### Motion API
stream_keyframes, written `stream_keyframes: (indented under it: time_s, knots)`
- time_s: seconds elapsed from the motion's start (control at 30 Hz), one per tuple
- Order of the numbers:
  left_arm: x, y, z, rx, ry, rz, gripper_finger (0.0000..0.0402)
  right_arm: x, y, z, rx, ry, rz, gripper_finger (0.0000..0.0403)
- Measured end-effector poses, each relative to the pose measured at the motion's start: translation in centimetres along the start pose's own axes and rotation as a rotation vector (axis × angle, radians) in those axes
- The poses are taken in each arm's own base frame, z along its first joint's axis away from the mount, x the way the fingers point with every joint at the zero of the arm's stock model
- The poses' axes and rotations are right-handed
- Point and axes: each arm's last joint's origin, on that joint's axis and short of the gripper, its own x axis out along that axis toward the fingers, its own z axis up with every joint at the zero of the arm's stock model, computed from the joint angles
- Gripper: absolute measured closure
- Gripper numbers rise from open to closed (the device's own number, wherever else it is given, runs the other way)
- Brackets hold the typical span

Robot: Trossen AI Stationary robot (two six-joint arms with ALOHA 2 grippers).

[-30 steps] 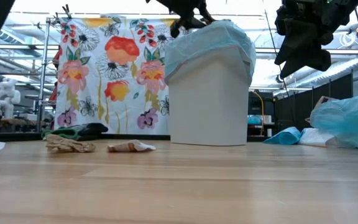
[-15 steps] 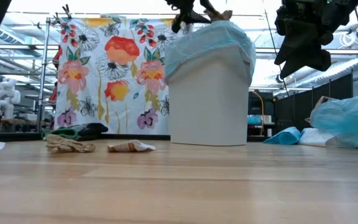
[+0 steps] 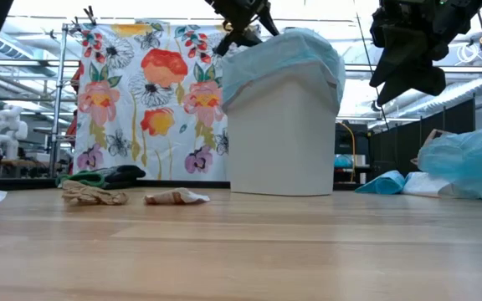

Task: Place trash/remove bag and relplace
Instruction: Put the brown napkin into the trash bin

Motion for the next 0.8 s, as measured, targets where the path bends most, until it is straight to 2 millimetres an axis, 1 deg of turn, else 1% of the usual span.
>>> stream_keyframes:
  time_s: [0.13, 0.23, 0.37, 0.43, 0.53, 0.6, 0.7, 0.8]
  knots:
    - [-1.3, -0.2, 1.0, -0.01, -0.052, -0.03, 0.0251, 0.0, 0.0, 0.0, 0.0, -0.001, 0.001, 0.02]
    - [-2.9, -0.4, 1.6, 0.009, -0.051, -0.047, 0.0251, 0.0, 0.0, 0.0, 0.0, 0.0, 0.0, 0.02]
    - [-5.6, -0.6, 1.4, 0.089, 0.01, -0.017, 0.0251, 0.0, 0.0, 0.0, 0.0, 0.0, 0.0, 0.02]
    - [-7.5, -0.5, 1.1, 0.107, 0.047, 0.027, 0.0251, 0.0, 0.0, 0.0, 0.0, 0.0, 0.0, 0.02]
    - [-9.6, -0.7, 0.0, 0.137, 0.134, 0.083, 0.0251, 0.0, 0.0, 0.0, 0.0, -0.001, 0.001, 0.02]
    - [-10.8, -0.7, -1.2, 0.154, 0.225, 0.125, 0.0251, 0.0, 0.0, 0.0, 0.0, 0.0, 0.0, 0.02]
    - [-11.6, -0.5, -3.5, 0.171, 0.328, 0.206, 0.0251, 0.0, 0.0, 0.0, 0.0, 0.0, 0.001, 0.02]
    - [-11.7, 0.0, -5.8, 0.168, 0.375, 0.266, 0.0251, 0.0, 0.0, 0.0, 0.0, -0.001, 0.001, 0.02]
